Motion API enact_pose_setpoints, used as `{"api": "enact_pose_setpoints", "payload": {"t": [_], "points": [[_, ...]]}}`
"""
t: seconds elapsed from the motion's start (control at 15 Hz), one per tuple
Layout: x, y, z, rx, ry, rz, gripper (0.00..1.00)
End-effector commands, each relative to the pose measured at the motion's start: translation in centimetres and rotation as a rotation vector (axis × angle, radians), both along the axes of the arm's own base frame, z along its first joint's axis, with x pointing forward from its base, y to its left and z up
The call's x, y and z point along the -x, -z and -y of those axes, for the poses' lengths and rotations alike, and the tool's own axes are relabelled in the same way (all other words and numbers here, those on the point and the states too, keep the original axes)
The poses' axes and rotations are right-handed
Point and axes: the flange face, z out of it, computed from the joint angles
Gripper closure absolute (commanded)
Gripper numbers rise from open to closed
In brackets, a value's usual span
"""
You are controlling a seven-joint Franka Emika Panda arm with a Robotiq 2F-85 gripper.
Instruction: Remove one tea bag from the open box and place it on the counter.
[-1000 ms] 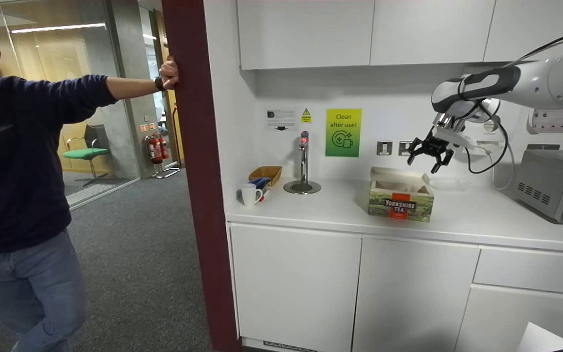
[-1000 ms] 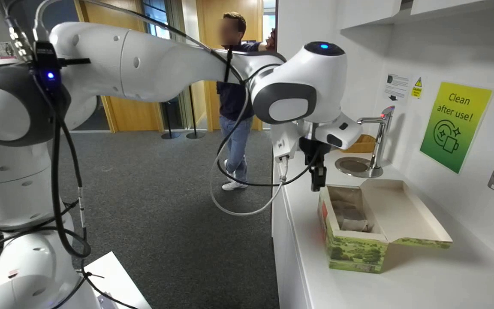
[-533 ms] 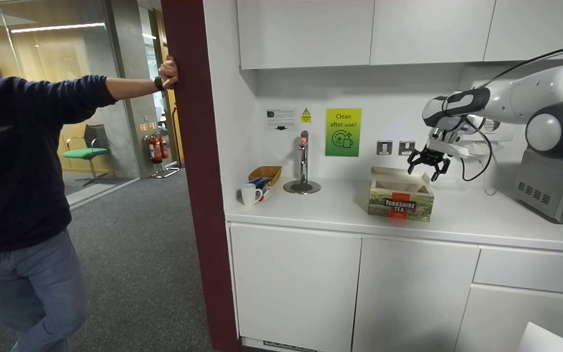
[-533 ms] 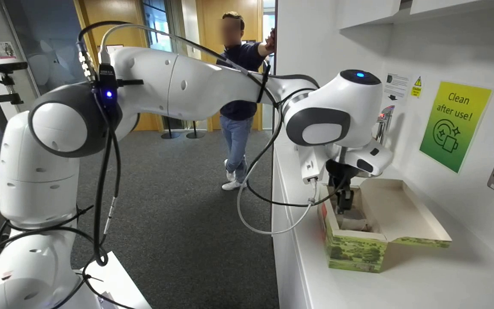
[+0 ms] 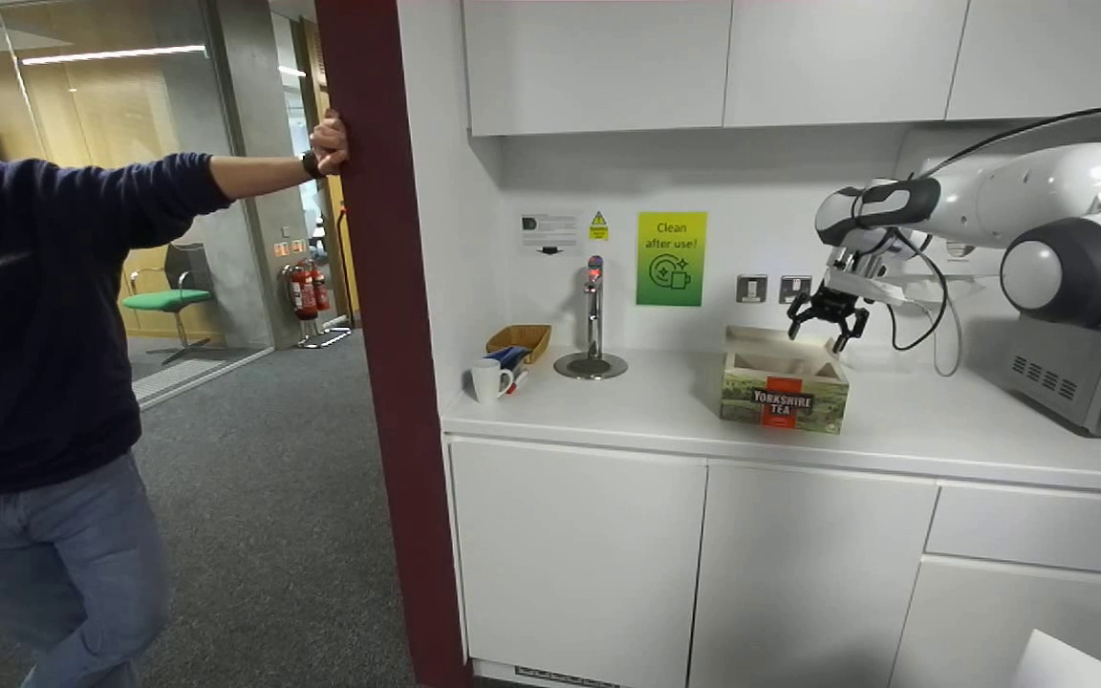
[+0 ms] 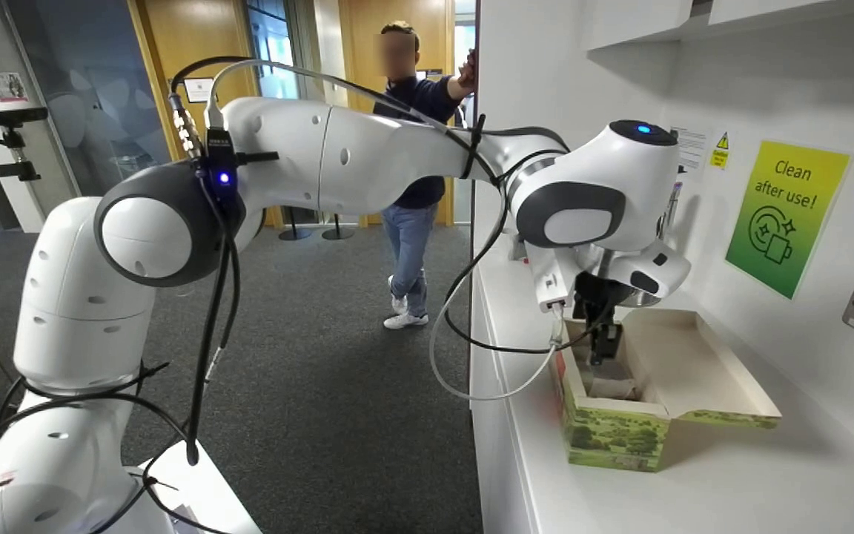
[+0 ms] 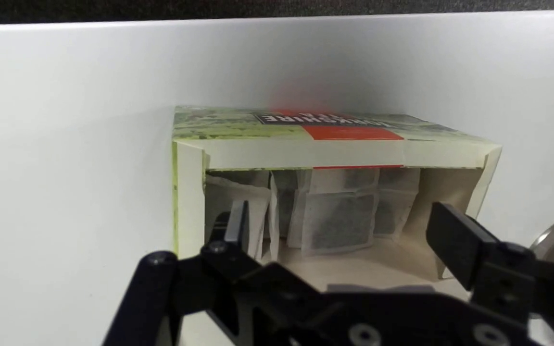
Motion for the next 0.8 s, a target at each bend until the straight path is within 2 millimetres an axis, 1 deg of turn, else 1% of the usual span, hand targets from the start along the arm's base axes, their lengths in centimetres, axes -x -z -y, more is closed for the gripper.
{"api": "enact_pose_setpoints", "payload": {"t": [0.0, 0.2, 0.6, 0.73], "points": [[0.0, -0.1, 0.1, 0.0, 0.0, 0.0, 0.0], [0.0, -0.2, -0.3, 0.024, 0.01, 0.015, 0.0], [-2.3, 0.4, -0.9, 0.046, 0.034, 0.032, 0.0], [-3.0, 1.0, -1.1, 0.045, 0.042, 0.024, 0.0]]}}
